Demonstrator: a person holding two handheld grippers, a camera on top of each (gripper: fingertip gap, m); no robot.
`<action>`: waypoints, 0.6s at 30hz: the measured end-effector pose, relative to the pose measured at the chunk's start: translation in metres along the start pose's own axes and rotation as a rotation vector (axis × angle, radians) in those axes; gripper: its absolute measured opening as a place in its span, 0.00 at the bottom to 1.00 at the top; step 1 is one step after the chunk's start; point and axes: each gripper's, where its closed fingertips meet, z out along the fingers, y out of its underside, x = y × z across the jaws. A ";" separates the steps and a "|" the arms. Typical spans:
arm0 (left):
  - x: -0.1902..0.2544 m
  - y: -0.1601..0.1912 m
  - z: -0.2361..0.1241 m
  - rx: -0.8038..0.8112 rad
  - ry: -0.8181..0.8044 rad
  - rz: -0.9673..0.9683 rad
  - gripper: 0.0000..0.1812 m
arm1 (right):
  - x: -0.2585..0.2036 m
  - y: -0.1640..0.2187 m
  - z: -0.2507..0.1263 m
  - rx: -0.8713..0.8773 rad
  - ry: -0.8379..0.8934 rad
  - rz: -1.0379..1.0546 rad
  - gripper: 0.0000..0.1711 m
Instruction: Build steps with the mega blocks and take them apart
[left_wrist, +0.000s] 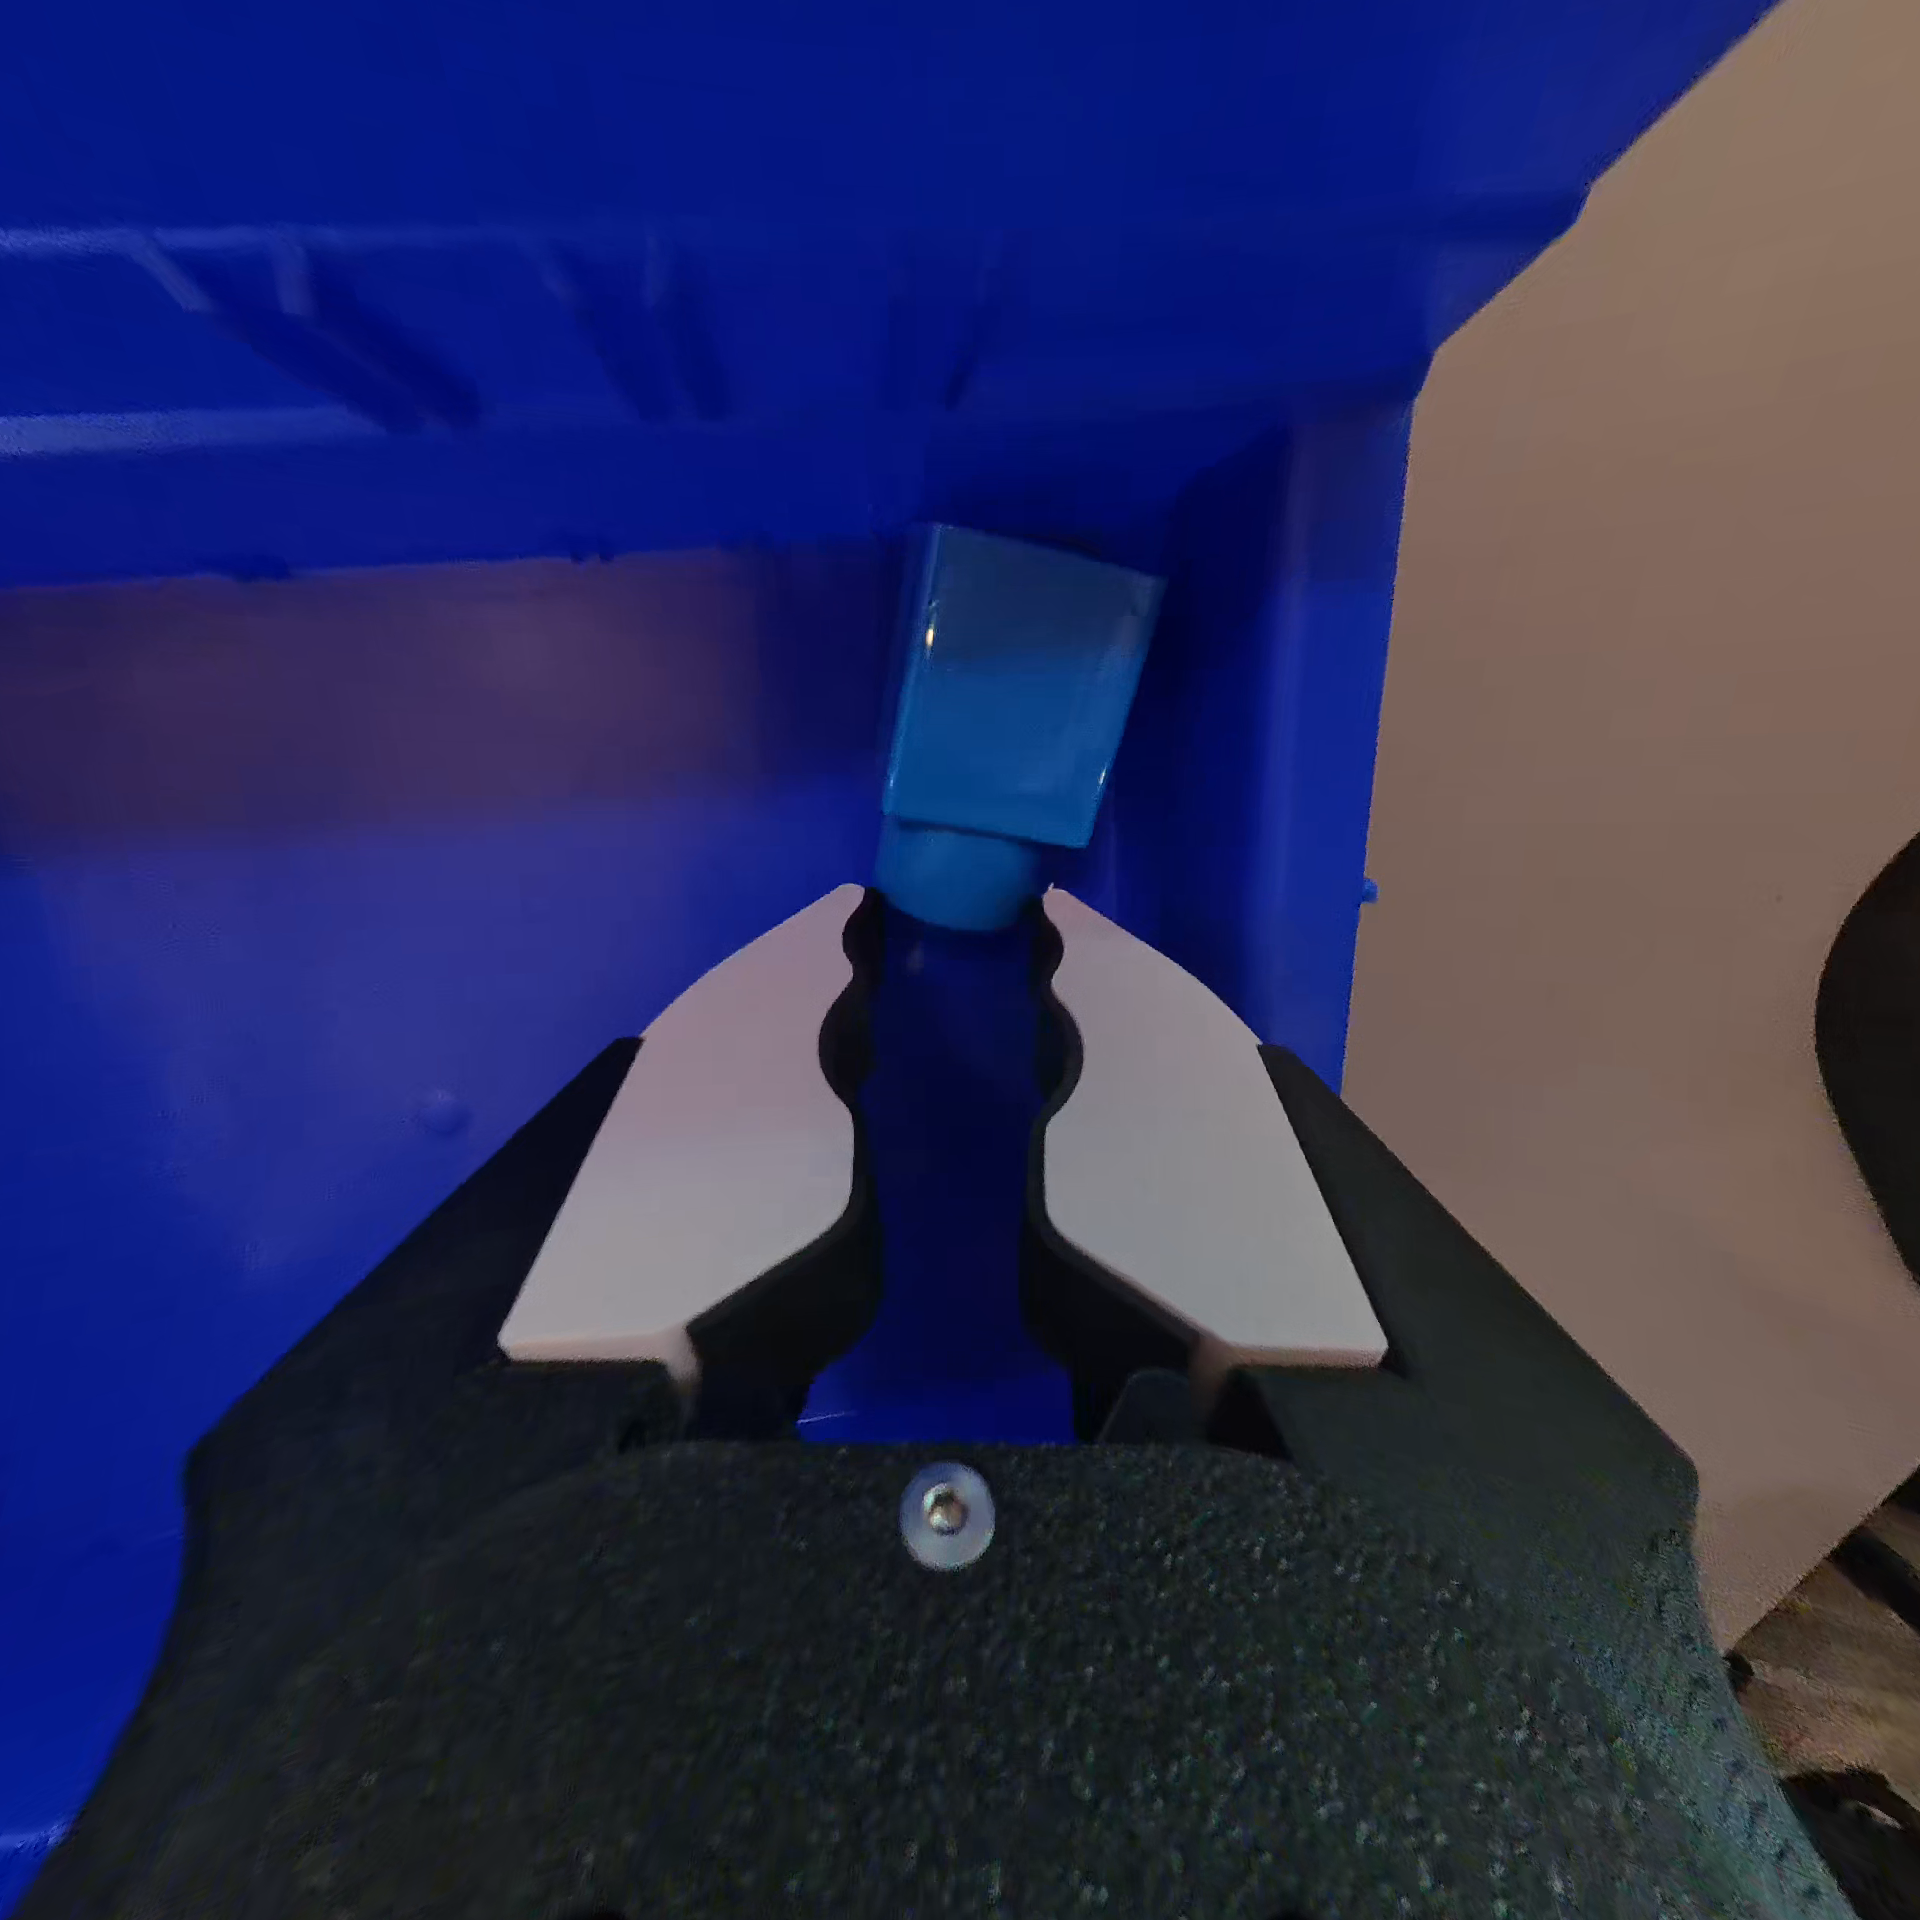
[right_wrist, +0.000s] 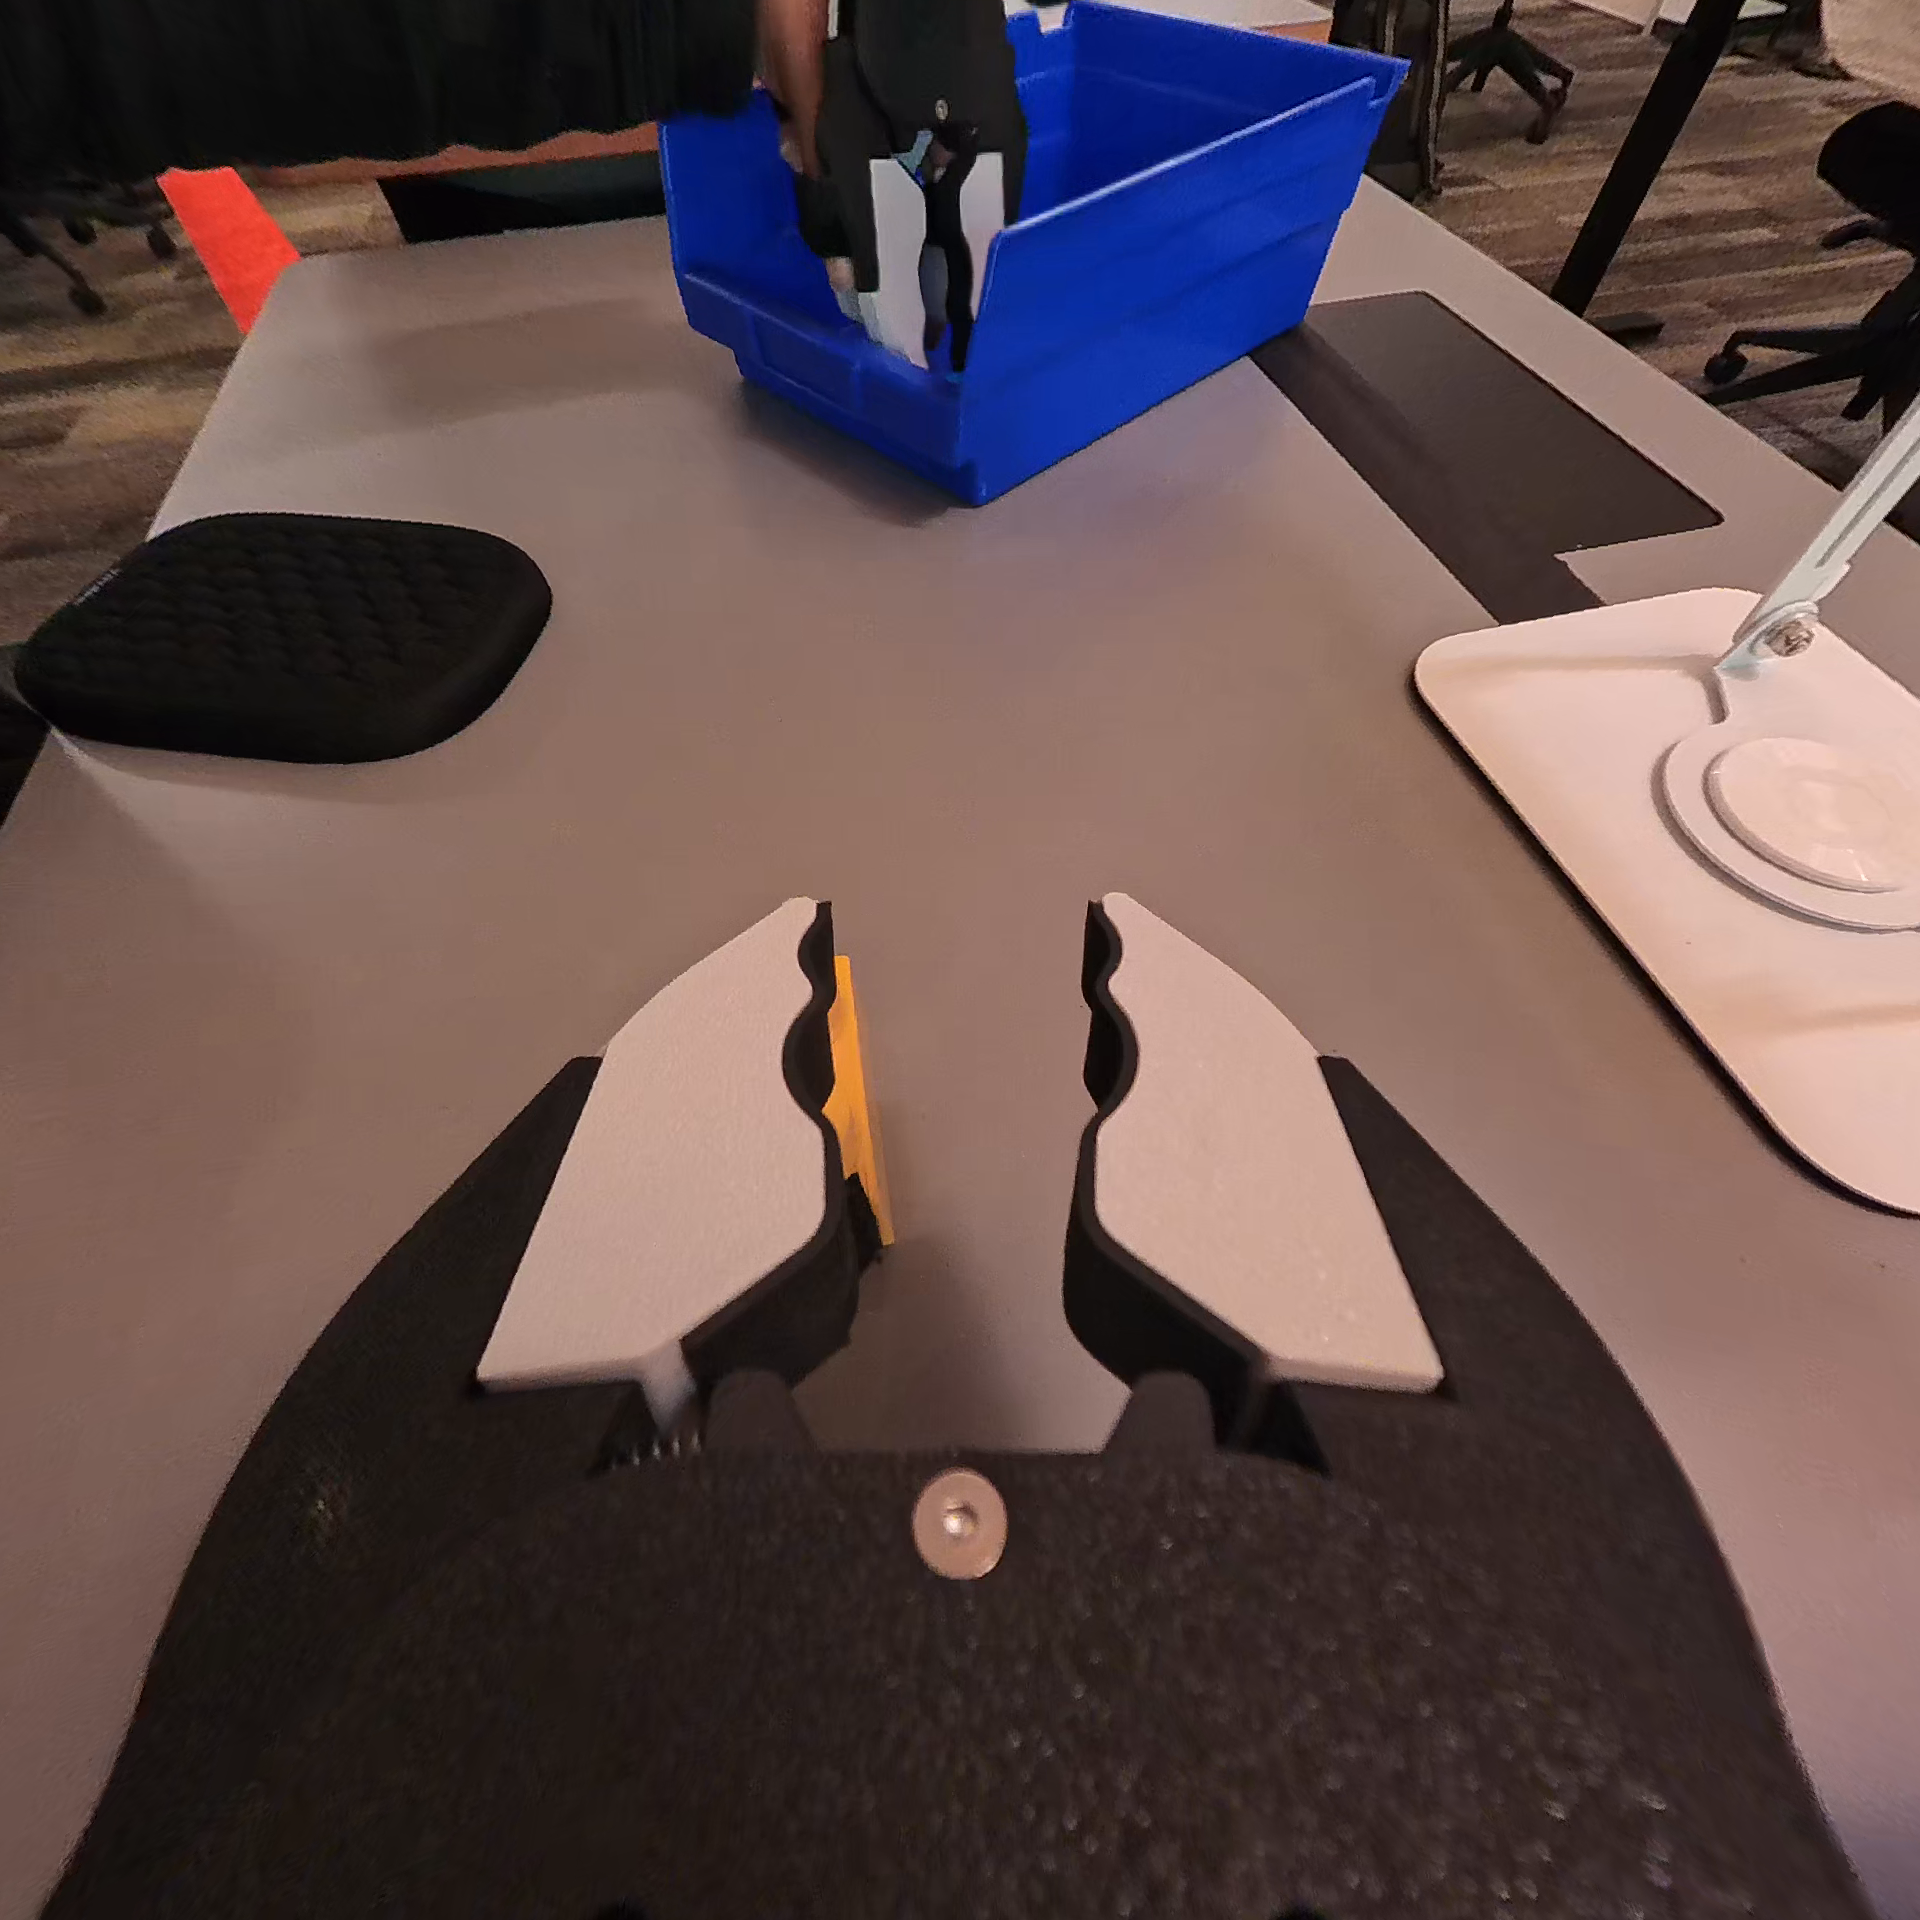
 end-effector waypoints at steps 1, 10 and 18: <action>-0.002 0.000 0.000 0.000 -0.012 -0.004 0.15 | 0.000 0.000 0.000 0.000 0.001 -0.001 0.27; -0.027 -0.008 -0.042 0.080 -0.229 0.050 0.01 | 0.003 -0.003 -0.003 0.013 0.015 -0.002 0.26; -0.022 -0.014 -0.045 0.125 -0.239 0.040 0.00 | 0.000 -0.005 -0.002 0.014 0.015 -0.012 0.26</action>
